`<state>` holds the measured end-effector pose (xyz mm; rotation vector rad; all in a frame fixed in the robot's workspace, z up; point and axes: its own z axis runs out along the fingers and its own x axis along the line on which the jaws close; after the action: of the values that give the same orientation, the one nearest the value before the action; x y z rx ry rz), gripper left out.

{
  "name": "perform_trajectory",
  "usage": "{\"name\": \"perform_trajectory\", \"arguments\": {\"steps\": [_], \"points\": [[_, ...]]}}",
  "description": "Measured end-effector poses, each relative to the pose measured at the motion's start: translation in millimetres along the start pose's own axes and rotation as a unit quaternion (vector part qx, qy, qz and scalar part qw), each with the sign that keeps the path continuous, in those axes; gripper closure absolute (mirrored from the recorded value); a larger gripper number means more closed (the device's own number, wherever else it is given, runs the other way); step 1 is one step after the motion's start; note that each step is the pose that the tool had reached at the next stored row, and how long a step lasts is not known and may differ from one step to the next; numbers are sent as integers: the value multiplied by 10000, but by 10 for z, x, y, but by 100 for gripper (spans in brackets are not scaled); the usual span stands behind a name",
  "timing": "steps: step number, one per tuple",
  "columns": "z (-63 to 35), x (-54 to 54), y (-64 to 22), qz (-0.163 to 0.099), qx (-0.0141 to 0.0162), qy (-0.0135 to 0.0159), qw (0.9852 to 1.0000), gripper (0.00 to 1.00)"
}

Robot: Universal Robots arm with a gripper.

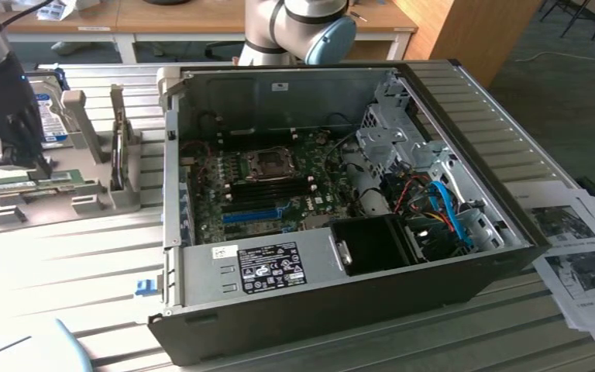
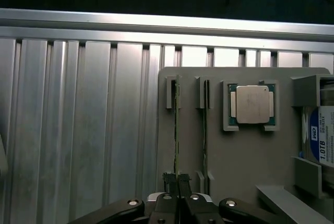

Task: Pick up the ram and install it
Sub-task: 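Pick up the ram and move it above insertion slot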

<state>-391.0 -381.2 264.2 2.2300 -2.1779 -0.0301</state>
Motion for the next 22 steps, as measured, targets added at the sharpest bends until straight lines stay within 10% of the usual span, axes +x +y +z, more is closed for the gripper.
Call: {"name": "perform_trajectory", "arguments": {"steps": [22], "points": [[-173, 1, 1, 0, 0, 0, 10000, 89]]}}
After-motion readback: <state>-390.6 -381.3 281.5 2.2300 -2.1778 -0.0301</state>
